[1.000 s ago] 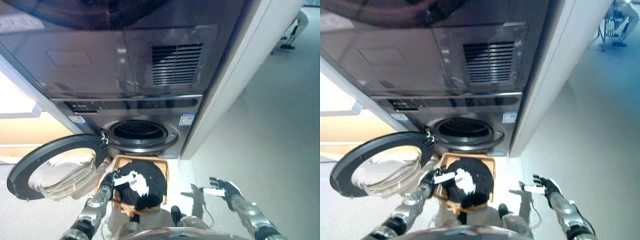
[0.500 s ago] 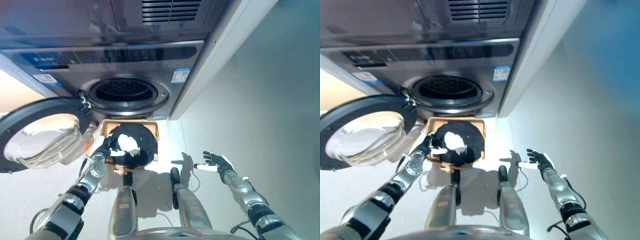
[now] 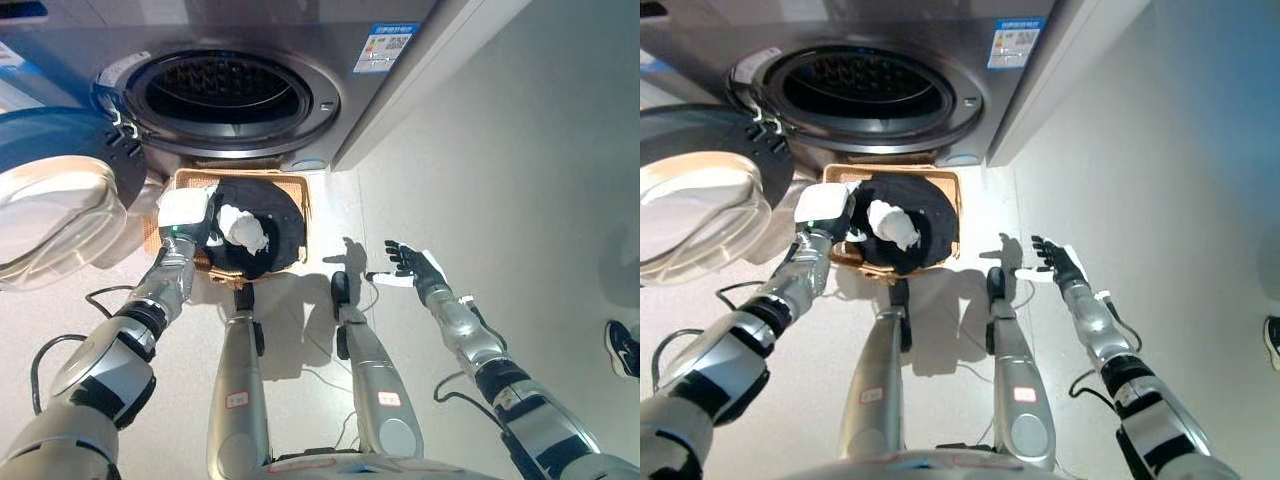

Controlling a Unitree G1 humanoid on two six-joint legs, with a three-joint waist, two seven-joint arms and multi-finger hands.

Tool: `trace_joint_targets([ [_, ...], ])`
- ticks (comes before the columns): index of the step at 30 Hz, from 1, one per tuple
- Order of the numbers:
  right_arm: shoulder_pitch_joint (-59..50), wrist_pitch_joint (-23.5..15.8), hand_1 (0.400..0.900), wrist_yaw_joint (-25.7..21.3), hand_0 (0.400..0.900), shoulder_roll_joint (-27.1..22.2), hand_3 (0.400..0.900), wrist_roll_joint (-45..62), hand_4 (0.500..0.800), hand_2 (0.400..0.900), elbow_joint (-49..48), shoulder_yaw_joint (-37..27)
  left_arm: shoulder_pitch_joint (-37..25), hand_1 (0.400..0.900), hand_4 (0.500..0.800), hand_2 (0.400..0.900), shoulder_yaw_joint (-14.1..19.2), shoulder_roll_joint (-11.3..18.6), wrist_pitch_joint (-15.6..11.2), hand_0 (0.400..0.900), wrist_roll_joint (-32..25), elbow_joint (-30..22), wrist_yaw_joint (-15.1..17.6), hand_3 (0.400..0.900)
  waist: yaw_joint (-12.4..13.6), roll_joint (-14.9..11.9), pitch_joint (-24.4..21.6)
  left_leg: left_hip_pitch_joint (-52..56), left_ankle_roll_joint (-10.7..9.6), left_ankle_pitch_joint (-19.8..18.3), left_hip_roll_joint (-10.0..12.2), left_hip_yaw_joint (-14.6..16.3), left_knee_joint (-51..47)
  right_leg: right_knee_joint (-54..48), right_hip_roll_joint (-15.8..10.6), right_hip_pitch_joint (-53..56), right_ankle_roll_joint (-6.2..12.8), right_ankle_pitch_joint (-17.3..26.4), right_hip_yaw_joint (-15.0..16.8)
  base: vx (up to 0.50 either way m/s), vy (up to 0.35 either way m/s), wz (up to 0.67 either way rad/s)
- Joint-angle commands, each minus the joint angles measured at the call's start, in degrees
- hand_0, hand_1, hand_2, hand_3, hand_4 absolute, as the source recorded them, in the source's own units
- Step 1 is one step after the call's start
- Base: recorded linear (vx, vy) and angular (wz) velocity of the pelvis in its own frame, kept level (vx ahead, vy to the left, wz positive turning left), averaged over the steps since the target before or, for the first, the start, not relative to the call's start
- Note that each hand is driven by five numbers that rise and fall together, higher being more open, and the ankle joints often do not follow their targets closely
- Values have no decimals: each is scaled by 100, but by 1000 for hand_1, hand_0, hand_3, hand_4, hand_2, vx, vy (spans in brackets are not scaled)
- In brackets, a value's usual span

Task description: Put the clothes in the basket into the washing machine.

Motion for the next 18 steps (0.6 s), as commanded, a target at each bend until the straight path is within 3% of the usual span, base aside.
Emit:
trace_joint_targets([
  [1,462,-332,900,-253,900,-385,900,282,800,900,-473,-5,-257,900,800,900,-134,297,277,900,647,56,502,900,-59,18,-294,-705,-30,457,-5,-395,-129,289,-245,-141,277,-39,-36,-53,14,5],
  [4,441,-399,900,-352,900,-463,900,305,800,900,-603,1,-530,900,800,900,-509,439,431,900,1070,79,452,900,-108,24,-223,-1175,-1,386,-14,-456,171,545,-245,-607,279,-45,-33,-85,27,0],
  [9,418,-521,900,-498,900,-634,900,388,800,900,-872,-103,-870,900,800,900,-863,462,487,900,1304,40,437,900,-180,35,-194,-1831,27,272,-77,-517,617,1007,-272,-1256,278,-135,-37,-78,33,2],
  [18,502,-694,900,-777,900,-958,900,455,800,900,-1444,-289,-1216,900,800,900,-1162,433,694,900,1473,-12,627,900,-291,144,-215,-3022,94,-46,-255,-570,1579,2054,-337,-2509,210,-424,47,-53,35,-1],
])
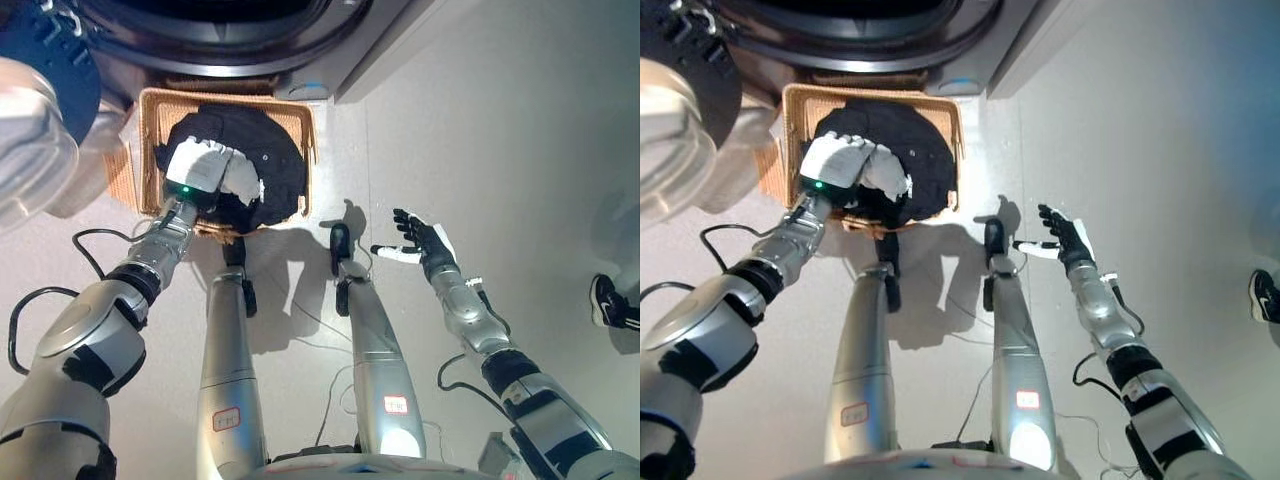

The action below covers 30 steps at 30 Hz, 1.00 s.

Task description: Put the clothes in the basket into the washing machine.

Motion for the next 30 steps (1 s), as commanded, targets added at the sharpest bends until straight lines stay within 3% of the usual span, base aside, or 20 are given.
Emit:
trace_joint_targets([
  [1,542,-408,900,-304,900,-600,900,240,800,900,-670,-322,-116,900,800,900,-22,113,218,900,310,-23,519,900,-31,274,-287,-490,-156,227,19,-421,-122,394,-124,-100,26,-63,-22,71,36,-8],
  [2,578,-420,900,-327,900,-630,900,252,800,900,-722,-335,-146,900,800,900,-50,138,229,900,297,-80,553,900,-40,284,-303,-546,-150,-32,23,-418,76,587,-118,-165,26,-280,-5,81,43,-10],
  [5,681,-468,900,-420,900,-689,900,264,800,900,-870,-399,-213,900,800,900,-109,193,260,900,280,-191,660,900,-60,300,-296,-849,-113,-203,-30,-407,485,991,-82,-488,26,-425,24,29,32,-7],
  [19,1097,-586,900,-585,900,-876,900,311,800,900,-1165,-533,-521,900,800,900,-470,342,376,900,318,-395,919,900,-148,289,-358,-1894,-46,-729,-219,-230,1624,2186,-116,-1503,38,-868,2,18,20,0],
  [21,1119,-602,900,-587,900,-912,900,301,800,900,-1185,-535,-587,475,545,475,-551,351,356,475,323,-376,897,475,-159,294,-387,-1979,-31,-782,-220,-216,1727,2273,-102,-1594,45,-896,-2,22,29,-6],
  [22,1133,-608,900,-589,900,-926,900,303,800,900,-1188,-536,-612,400,500,400,-584,352,358,400,325,-367,901,400,-165,301,-399,-2004,-23,-806,-217,-217,1773,2320,-103,-1630,51,-910,-7,24,39,-9],
  [30,1277,-664,900,-636,900,-930,900,236,800,900,-1117,-545,-708,400,500,400,-692,328,269,400,285,-380,967,400,-178,343,-536,-2167,5,-896,-248,-172,1993,2534,-108,-1851,77,-971,8,4,6,-1],
])
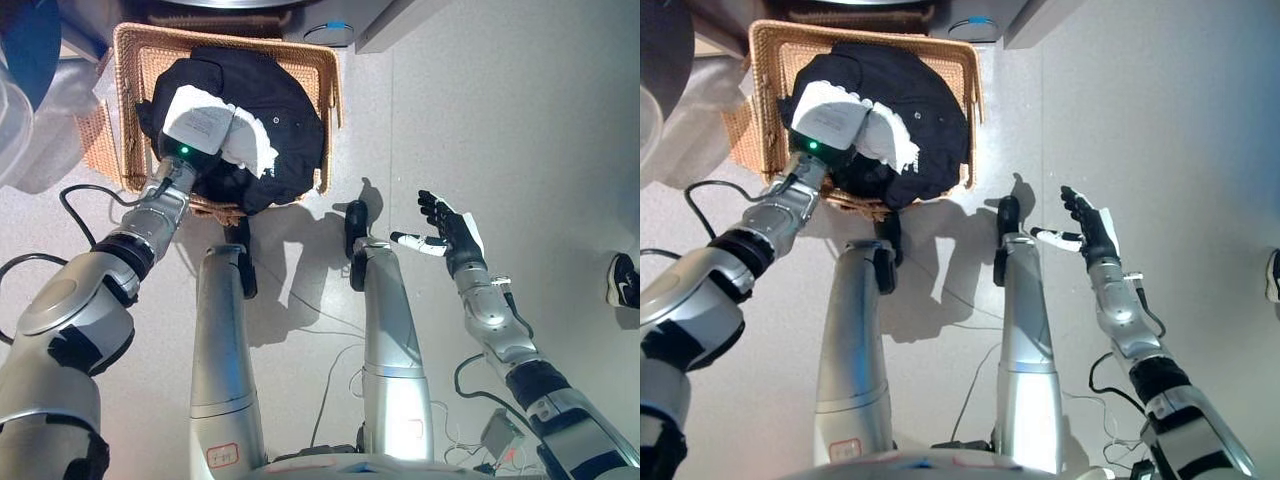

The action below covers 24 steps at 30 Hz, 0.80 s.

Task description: Put the clothes in the basket into the washing machine.

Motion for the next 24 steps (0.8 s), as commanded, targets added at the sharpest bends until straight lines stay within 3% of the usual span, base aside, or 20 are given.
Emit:
trace_joint_targets([
  [1,706,-349,900,-260,900,-423,900,117,800,900,-301,-209,125,400,500,400,-159,-24,-2,400,194,36,314,400,-90,347,-556,-157,-391,-104,-34,-357,-226,311,76,140,-228,-178,-381,0,0,0],
  [8,749,-350,900,-234,900,-293,900,111,800,900,-86,-135,221,400,500,400,-18,-152,-99,400,27,74,335,400,-103,385,-767,47,-408,95,-65,-344,-632,-65,31,318,-258,-16,-421,0,-2,1],
  [18,736,-262,900,-278,900,1,900,27,800,900,561,-122,721,400,500,400,703,-572,-420,400,-639,-115,362,400,-22,377,-990,1676,-499,675,-40,-462,-2370,-1644,-121,1888,-284,379,-587,20,-16,13],
  [21,729,-219,900,-272,900,70,900,-2,800,900,710,-132,821,400,500,400,781,-629,-502,400,-743,-167,244,400,-9,363,-999,2088,-525,800,-54,-469,-2748,-1993,-122,2269,-268,472,-642,17,-3,13],
  [22,713,-158,900,-232,900,166,900,-22,800,900,851,-145,915,400,500,400,805,-691,-583,400,-757,-157,73,400,-4,357,-1017,2374,-540,1104,-79,-475,-3131,-2358,-136,2578,-269,722,-678,4,-1,17],
  [24,730,-113,900,-197,900,228,900,-45,800,900,960,-173,1059,400,500,400,902,-698,-707,400,-895,-310,-108,400,31,371,-1024,2760,-568,1197,-73,-495,-3429,-2654,-141,2967,-258,792,-734,48,-4,12],
])
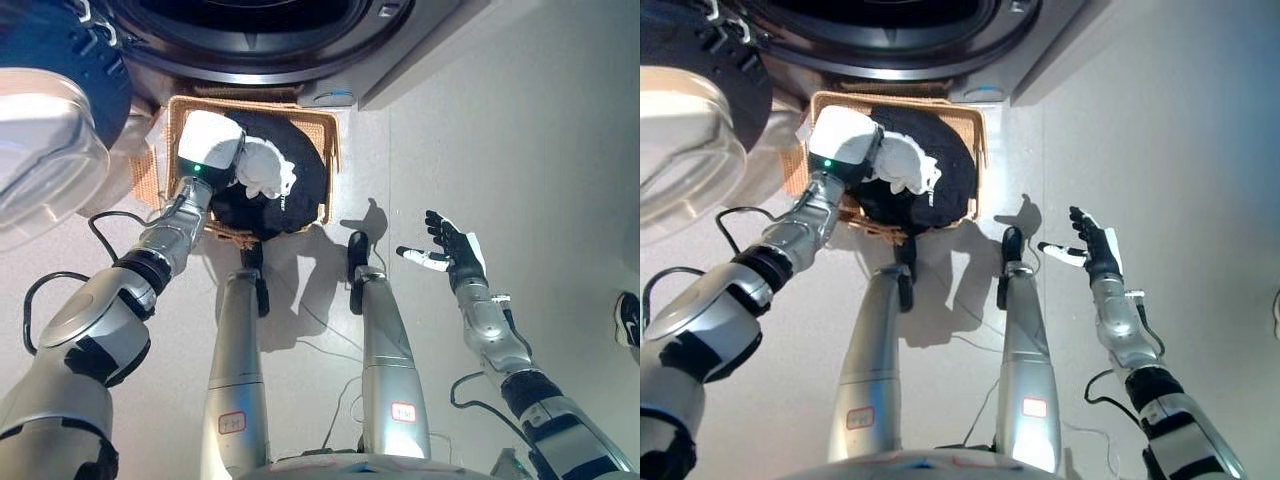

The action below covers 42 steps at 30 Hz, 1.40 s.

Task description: Put the clothes in the basket into the washing machine.

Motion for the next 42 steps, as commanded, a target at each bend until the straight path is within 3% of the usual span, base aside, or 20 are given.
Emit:
trace_joint_targets([
  [1,738,-78,900,-72,900,-106,900,-20,800,900,202,-91,598,400,500,400,373,-264,-389,400,-325,-205,-114,400,-96,274,-855,712,-337,651,29,-462,-1368,-969,102,1093,-84,457,-316,91,-13,10],
  [3,786,12,900,0,900,-32,900,-21,800,900,318,-170,856,400,500,400,659,-360,-699,400,-938,-338,-481,400,-71,280,-872,1131,-376,761,20,-467,-1701,-1277,97,1523,-80,529,-363,85,-19,12],
  [4,785,11,900,1,900,-33,900,-20,800,900,318,-168,858,400,500,400,662,-357,-698,400,-939,-341,-483,400,-75,279,-854,1159,-377,767,18,-469,-1716,-1290,94,1552,-80,533,-367,112,-22,14],
  [6,884,135,900,137,900,75,900,-42,800,900,498,-313,1285,400,500,400,1405,-488,-1167,400,-2469,-654,-880,400,-18,282,-889,1703,-384,884,-22,-477,-2096,-1641,75,2078,-103,615,-426,132,-34,17],
  [9,941,252,900,296,900,206,900,-63,800,900,643,-451,1688,400,500,400,2147,-750,-1475,400,-4054,-918,-1258,400,22,281,-895,2227,-406,1021,-44,-495,-2489,-1997,58,2614,-101,705,-510,107,-34,13],
  [10,961,298,900,349,900,249,900,-62,800,900,687,-491,1766,400,500,400,2350,-848,-1587,400,-4685,-914,-1515,400,18,281,-907,2401,-417,1060,-34,-509,-2626,-2106,55,2781,-94,736,-530,64,-22,7],
  [11,959,298,900,349,900,249,900,-62,800,900,687,-490,1765,400,500,400,2350,-847,-1587,400,-4686,-914,-1516,400,9,282,-917,2399,-416,1085,-41,-515,-2652,-2122,49,2777,-93,750,-537,116,-30,6],
  [12,1018,383,900,480,900,310,900,-58,800,900,715,-564,1871,400,500,400,2626,-975,-1683,400,-5700,-975,-1981,400,19,289,-957,2698,-433,1116,-20,-521,-2831,-2281,52,3081,-85,758,-575,129,-20,2],
  [13,1051,432,900,549,900,328,900,-70,800,900,743,-578,1884,400,500,400,2742,-1017,-1690,400,-6203,-961,-2178,400,13,298,-987,2840,-443,1147,-7,-516,-2942,-2343,45,3207,-76,767,-594,129,-19,2],
  [14,1050,432,900,549,900,329,900,-70,800,900,743,-578,1883,400,500,400,2742,-1017,-1690,400,-6203,-960,-2179,400,6,299,-998,2834,-443,1168,-12,-521,-2963,-2354,41,3200,-75,778,-600,127,-11,-3],
  [16,1108,578,900,721,900,370,900,-108,800,900,734,-596,1837,400,500,400,3050,-1167,-1634,400,-7365,-923,-2598,400,-28,317,-1080,3216,-472,1218,21,-512,-3225,-2534,39,3565,-53,776,-593,127,-10,-4],
  [22,1190,778,900,918,900,307,900,-175,800,900,569,-557,1288,400,500,400,3594,-1271,-1506,400,-8968,-564,-2847,400,-143,346,-1266,3438,-482,1226,18,-437,-3391,-2757,-15,3820,-9,836,-617,61,2,-5],
  [31,1216,911,900,917,900,61,900,-169,800,900,86,-674,-218,400,500,400,4260,-712,-1259,400,-9964,717,-2829,400,-329,302,-1410,3131,-429,1157,19,-277,-3320,-3108,-105,3679,94,1136,-554,-6,5,-15],
  [38,1261,975,900,875,900,25,900,-138,800,900,-220,-794,-1061,400,500,400,4326,-163,-981,400,-9844,1567,-2854,400,-502,175,-1386,2755,-366,1027,74,-105,-3062,-3425,-185,3575,173,1451,-397,8,24,-19],
  [42,1159,1002,900,858,900,-30,900,-120,800,900,-315,-794,-1587,400,500,400,4113,101,-749,400,-9643,1917,-2905,400,-580,155,-1373,2486,-349,862,51,-38,-2806,-3513,-225,3487,202,1619,-345,8,49,-11],
])
